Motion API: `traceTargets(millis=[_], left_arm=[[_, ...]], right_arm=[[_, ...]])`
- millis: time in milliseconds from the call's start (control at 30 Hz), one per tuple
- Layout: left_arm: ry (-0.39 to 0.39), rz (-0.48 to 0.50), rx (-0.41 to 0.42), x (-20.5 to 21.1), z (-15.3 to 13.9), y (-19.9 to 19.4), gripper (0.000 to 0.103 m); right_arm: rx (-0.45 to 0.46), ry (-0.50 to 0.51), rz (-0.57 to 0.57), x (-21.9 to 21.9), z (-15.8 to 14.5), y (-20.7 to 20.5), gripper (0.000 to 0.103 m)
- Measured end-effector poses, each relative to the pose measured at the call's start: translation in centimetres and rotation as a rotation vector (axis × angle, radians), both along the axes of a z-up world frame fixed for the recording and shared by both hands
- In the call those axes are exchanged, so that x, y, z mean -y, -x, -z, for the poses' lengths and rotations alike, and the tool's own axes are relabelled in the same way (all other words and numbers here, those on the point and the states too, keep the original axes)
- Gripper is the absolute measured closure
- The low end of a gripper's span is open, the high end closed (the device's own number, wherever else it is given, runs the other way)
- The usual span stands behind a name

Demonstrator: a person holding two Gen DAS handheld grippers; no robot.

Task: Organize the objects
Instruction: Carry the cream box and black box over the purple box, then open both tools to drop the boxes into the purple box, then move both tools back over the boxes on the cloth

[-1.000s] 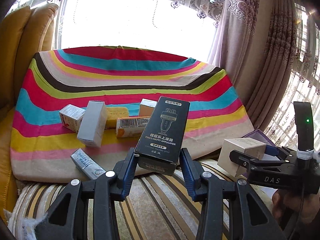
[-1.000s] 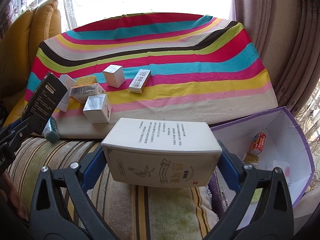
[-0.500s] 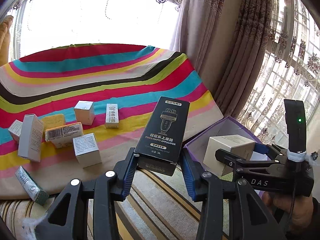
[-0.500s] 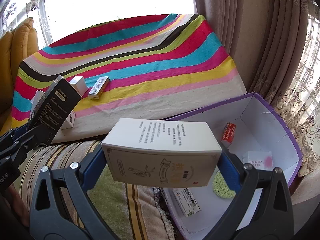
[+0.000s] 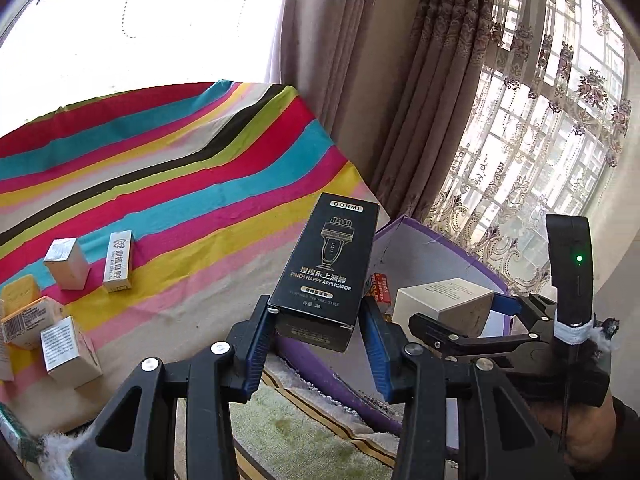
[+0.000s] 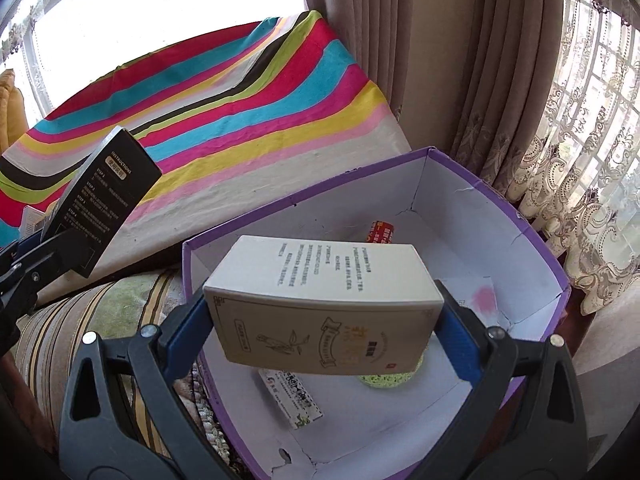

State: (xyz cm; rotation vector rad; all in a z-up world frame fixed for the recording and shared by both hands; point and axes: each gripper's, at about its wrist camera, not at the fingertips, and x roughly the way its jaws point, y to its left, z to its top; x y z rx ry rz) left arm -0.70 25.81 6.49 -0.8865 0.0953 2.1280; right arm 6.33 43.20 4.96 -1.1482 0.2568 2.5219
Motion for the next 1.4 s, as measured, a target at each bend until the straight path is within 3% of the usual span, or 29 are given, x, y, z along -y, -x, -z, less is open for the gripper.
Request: traceTargets(millis=[167, 233, 267, 467, 1033, 1400], left_arm=[[-0.011, 0.070, 0.049, -2.4, 0.7, 0.6, 0.058], [-0.009, 0.082, 0.083, -3.0, 1.1, 1.0, 0.053], [-0.001, 0.074, 0.092, -3.1, 1.3, 1.1, 0.048], [-0.023, 0.034, 0.106, -2.0, 1.3, 1.4, 0.043], [-0.038, -0.011, 0.125, 0.7, 1.6, 1.0, 0.039], [-0.061, -0.080, 0.144, 4.5, 1.8, 0.6, 0.037]], right_arm=[[0.018, 0.005, 0.027, -1.1, 0.6, -0.4, 0.003], [0.022, 0.005, 0.033, -1.4, 0.6, -0.4, 0.003], [0.025, 0.002, 0.035, -1.4, 0.7, -0.3, 0.003], [0.042, 0.013, 0.027, -1.4, 1.0, -0.2, 0.003], [0.047, 0.031, 0.006, -0.6, 0.9, 0.2, 0.002], [0.060, 0.006, -0.069, 2.3, 0.6, 0.8, 0.002]])
